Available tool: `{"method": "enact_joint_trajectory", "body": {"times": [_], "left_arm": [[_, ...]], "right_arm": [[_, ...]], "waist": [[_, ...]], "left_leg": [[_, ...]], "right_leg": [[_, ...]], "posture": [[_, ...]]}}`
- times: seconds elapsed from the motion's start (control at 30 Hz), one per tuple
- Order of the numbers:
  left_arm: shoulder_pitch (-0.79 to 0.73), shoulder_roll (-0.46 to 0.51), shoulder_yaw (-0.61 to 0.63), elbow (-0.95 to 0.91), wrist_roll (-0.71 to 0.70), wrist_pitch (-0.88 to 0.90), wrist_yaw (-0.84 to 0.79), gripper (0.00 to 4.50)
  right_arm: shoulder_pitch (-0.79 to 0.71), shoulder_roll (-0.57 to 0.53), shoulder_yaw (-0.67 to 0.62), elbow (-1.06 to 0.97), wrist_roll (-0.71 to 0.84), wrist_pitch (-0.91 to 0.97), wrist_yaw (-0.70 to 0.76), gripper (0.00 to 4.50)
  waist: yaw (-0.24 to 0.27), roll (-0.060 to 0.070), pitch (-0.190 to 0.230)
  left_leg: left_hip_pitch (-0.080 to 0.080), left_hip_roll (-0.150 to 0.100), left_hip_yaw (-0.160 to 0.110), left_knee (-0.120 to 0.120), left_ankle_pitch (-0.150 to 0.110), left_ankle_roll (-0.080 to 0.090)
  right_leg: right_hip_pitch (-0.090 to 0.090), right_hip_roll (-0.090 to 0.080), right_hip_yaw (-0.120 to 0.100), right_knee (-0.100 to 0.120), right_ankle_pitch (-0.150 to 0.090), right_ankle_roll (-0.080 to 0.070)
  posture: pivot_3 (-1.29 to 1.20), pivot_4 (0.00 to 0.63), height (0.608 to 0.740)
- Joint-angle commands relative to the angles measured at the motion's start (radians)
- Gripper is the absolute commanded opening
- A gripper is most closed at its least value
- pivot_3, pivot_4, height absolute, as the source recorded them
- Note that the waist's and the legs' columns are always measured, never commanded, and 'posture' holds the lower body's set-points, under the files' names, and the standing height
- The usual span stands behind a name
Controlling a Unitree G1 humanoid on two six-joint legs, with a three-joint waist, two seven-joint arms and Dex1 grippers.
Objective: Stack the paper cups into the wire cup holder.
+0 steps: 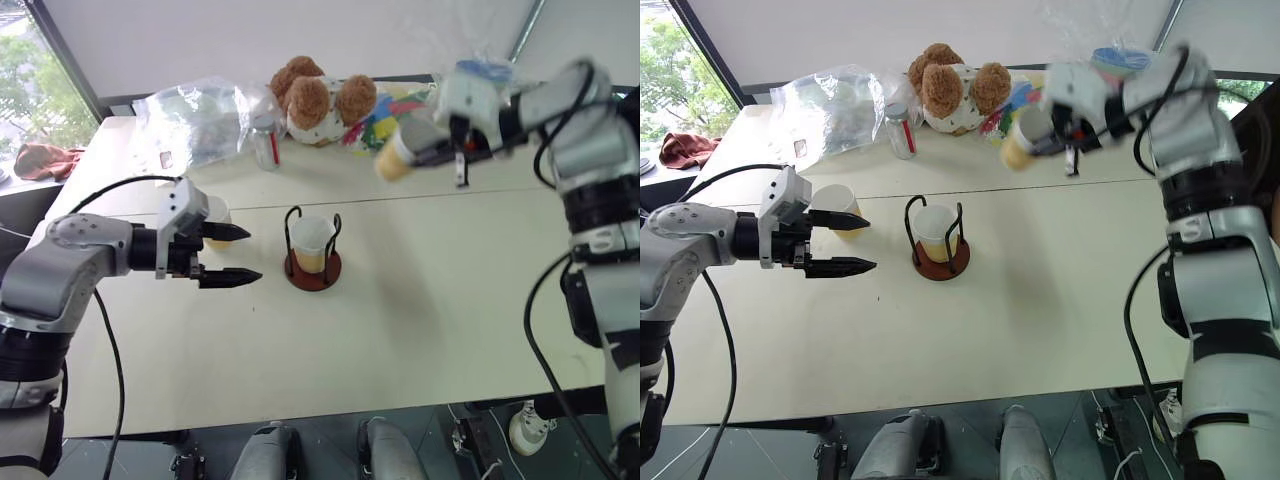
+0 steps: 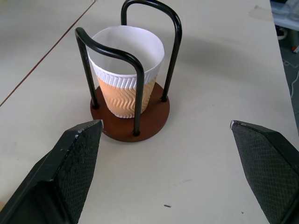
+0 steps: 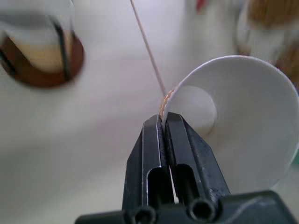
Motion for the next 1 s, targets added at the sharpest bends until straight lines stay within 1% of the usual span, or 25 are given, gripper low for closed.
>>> {"method": "enact_joint_trajectory", "body": {"times": [0.03,0.2,0.43,0.63,0.77,1.0], "left_arm": [[-0.002,0.016,0.025,-0.007,0.002,-0.006,0.003,4.50],[0.012,0.005,0.026,-0.022,-0.002,-0.005,0.023,4.50],[0.039,0.004,0.042,-0.052,-0.017,0.001,0.048,4.50],[0.048,0.004,0.047,-0.062,-0.026,0.003,0.062,4.50],[0.048,0.001,0.039,-0.063,-0.029,0.001,0.068,4.50],[0.040,-0.001,0.039,-0.061,-0.034,0.001,0.076,4.50]], "right_arm": [[-0.015,0.050,-0.012,-0.189,0.112,0.115,0.093,0.06],[0.006,0.099,0.021,-0.289,0.139,0.159,0.117,0.06],[0.043,0.071,0.094,-0.354,0.209,0.177,0.131,0.06],[0.046,0.075,0.135,-0.296,0.191,0.137,0.131,0.06],[0.045,0.099,0.154,-0.277,0.183,0.127,0.131,0.06],[0.028,0.141,0.172,-0.184,0.128,0.062,0.131,0.06]], "waist": [[0.004,-0.002,-0.001],[0.020,-0.003,-0.001],[0.010,-0.003,-0.001],[0.006,-0.003,-0.001],[0.008,-0.003,-0.001],[0.009,-0.004,-0.001]], "left_leg": [[0.000,0.000,-0.001,0.000,0.000,0.000],[0.000,-0.003,-0.002,0.003,0.000,0.000],[0.000,-0.003,-0.003,0.004,0.000,0.001],[0.000,-0.003,-0.002,0.003,0.000,0.000],[0.000,-0.003,-0.001,0.003,0.000,0.000],[0.000,-0.003,-0.001,0.003,0.000,0.000]], "right_leg": [[0.000,0.000,-0.001,0.001,0.000,0.000],[0.003,-0.003,-0.001,0.001,0.000,0.000],[0.002,-0.003,-0.001,0.002,0.000,0.000],[0.001,-0.002,-0.001,0.002,0.000,0.000],[0.001,-0.002,-0.001,0.002,0.000,0.000],[0.001,-0.002,-0.001,0.002,0.000,0.000]], "posture": [[0.00,0.150,0.740],[0.00,0.150,0.740],[0.00,0.150,0.740],[0.00,0.150,0.740],[0.00,0.150,0.740],[0.00,0.150,0.740]]}}
